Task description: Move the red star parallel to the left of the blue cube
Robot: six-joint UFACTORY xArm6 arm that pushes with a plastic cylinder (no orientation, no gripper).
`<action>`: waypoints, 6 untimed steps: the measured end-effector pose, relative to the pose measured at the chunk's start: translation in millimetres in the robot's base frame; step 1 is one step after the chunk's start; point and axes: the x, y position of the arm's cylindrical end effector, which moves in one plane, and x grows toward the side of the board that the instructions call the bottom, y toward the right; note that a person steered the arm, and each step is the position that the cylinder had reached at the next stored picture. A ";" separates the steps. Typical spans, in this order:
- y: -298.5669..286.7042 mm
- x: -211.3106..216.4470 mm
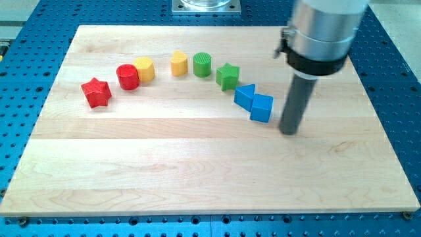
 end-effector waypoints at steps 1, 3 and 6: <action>34.8 33.5; -97.4 111.8; -457.3 67.1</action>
